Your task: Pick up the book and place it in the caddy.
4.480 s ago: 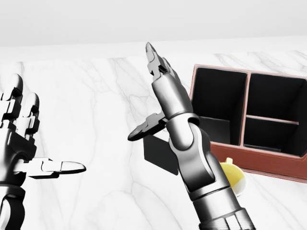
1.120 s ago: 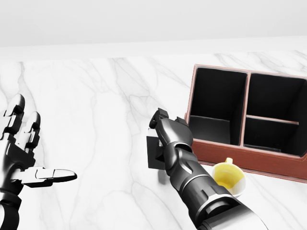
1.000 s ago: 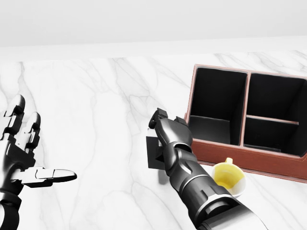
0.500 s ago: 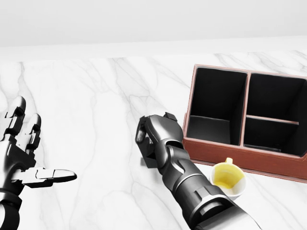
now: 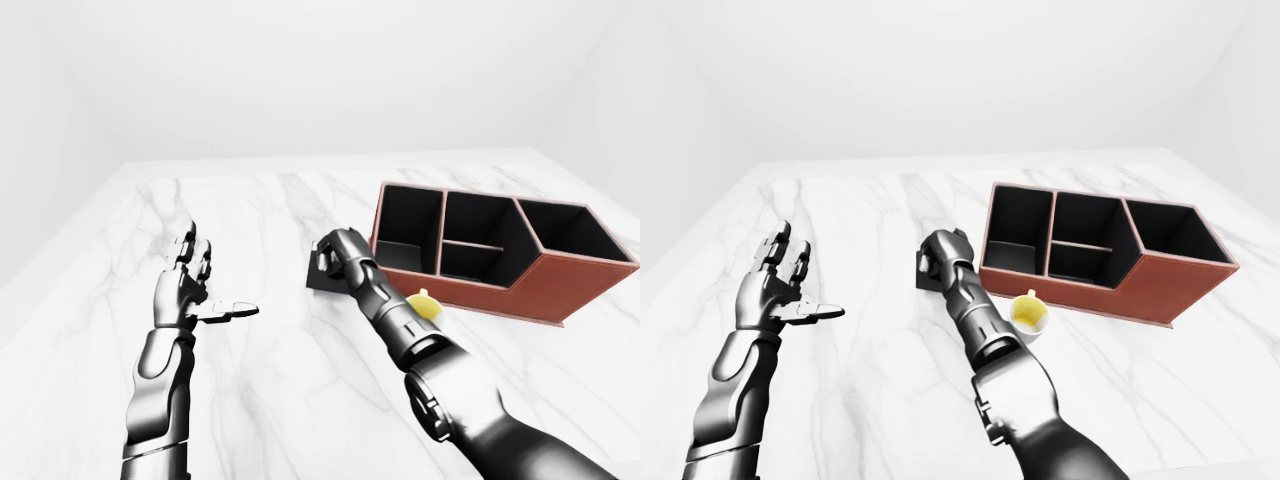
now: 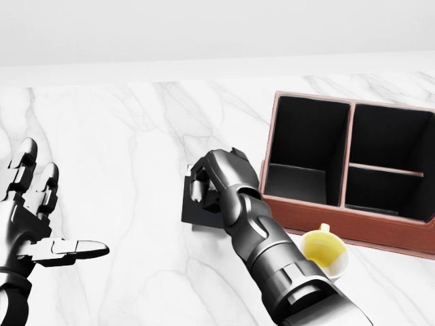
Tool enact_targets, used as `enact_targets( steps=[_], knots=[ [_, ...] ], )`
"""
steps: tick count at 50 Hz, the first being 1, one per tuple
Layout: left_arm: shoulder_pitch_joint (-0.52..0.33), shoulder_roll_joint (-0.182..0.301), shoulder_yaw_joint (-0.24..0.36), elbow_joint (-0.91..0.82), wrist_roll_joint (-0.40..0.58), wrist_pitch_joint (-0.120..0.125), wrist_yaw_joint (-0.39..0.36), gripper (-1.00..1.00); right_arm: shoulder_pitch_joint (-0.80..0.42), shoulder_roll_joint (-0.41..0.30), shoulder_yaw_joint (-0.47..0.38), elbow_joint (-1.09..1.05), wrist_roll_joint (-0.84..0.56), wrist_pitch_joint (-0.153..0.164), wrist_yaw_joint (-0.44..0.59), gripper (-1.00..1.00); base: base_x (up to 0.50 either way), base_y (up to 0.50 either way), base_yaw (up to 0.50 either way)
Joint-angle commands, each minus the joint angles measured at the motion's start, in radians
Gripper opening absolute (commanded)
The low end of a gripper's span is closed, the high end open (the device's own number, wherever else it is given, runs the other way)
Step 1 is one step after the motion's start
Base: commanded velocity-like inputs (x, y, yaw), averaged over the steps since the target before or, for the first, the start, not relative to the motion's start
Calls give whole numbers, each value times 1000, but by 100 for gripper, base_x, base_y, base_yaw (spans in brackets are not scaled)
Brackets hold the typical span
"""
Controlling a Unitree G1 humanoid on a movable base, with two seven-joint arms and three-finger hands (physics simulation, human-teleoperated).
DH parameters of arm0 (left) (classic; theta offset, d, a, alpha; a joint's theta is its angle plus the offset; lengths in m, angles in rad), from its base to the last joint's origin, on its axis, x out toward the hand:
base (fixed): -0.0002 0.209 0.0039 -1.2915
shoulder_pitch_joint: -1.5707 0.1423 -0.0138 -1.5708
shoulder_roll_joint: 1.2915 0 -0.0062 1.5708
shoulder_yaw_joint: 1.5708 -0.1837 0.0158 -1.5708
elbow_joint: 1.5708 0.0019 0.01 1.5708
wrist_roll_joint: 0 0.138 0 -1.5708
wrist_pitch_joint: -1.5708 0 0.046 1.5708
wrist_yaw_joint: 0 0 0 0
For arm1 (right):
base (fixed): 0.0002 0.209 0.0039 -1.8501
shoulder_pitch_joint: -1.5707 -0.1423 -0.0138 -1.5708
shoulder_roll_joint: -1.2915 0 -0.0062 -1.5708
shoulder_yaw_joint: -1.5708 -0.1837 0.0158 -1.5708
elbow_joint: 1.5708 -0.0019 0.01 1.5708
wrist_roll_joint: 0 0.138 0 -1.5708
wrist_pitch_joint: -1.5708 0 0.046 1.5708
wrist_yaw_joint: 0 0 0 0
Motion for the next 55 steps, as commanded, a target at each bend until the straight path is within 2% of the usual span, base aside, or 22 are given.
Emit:
enact_targets(
  steps=[1, 8, 13, 19, 36, 55],
  knots=[
    [1, -1, -1, -2, 1, 0, 2, 100, 20, -23, 7, -191, -11, 11, 42, -100, 0, 0, 0],
    [4, -2, -3, -10, 5, 0, 4, 100, 118, -27, 26, -446, -60, 11, 144, -100, 0, 0, 0],
    [4, -5, -7, -20, 8, 0, 6, 100, 208, -32, 29, -735, -115, 11, 278, -100, 0, 0, 0],
    [12, -11, -11, -40, 13, 0, 6, 100, 271, -31, 37, -967, -181, 11, 392, -100, 0, 0, 0],
    [20, -15, -10, -58, 18, 0, 5, 100, 351, -43, 23, -1328, -308, 11, 601, -100, 0, 0, 0],
    [32, -25, -17, -95, 25, 0, 7, 100, 437, -151, -65, -1585, -323, 11, 740, -100, 0, 0, 0]
  ],
)
